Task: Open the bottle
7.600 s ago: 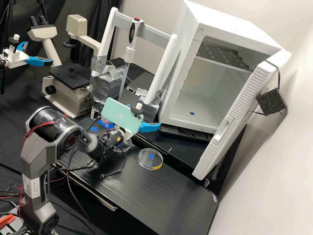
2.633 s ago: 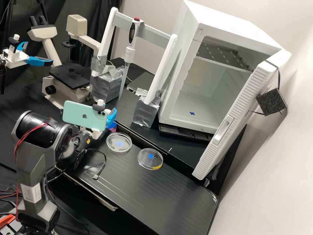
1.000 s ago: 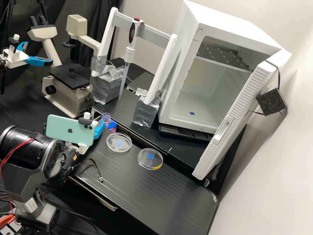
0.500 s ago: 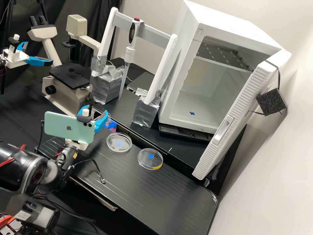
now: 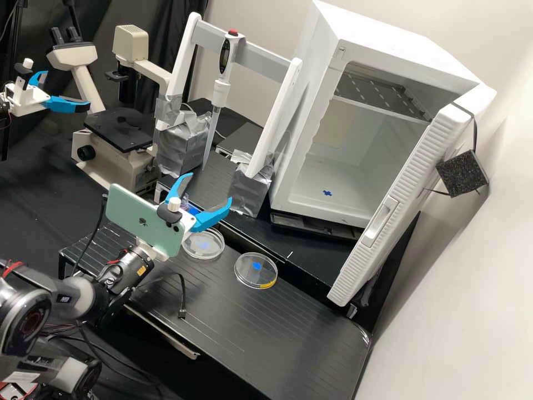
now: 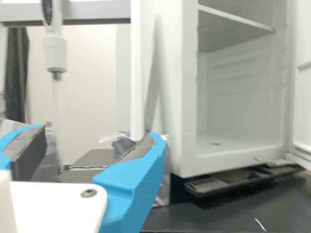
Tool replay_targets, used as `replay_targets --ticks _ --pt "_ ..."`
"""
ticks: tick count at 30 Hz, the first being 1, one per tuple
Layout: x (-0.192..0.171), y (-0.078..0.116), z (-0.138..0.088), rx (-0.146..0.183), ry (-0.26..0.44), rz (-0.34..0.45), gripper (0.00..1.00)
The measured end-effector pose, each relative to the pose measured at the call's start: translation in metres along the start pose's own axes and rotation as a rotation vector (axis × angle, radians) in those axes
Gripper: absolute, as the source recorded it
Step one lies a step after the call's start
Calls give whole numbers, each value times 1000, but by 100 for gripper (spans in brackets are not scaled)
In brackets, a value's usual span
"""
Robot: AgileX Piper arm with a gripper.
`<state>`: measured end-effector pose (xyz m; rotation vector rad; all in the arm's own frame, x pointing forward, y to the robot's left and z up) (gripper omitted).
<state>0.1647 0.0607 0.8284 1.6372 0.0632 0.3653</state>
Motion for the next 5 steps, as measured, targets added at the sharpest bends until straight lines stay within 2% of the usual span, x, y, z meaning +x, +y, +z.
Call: replay_targets --ticks 5 --pt "3 1 5 54 -10 -9 100"
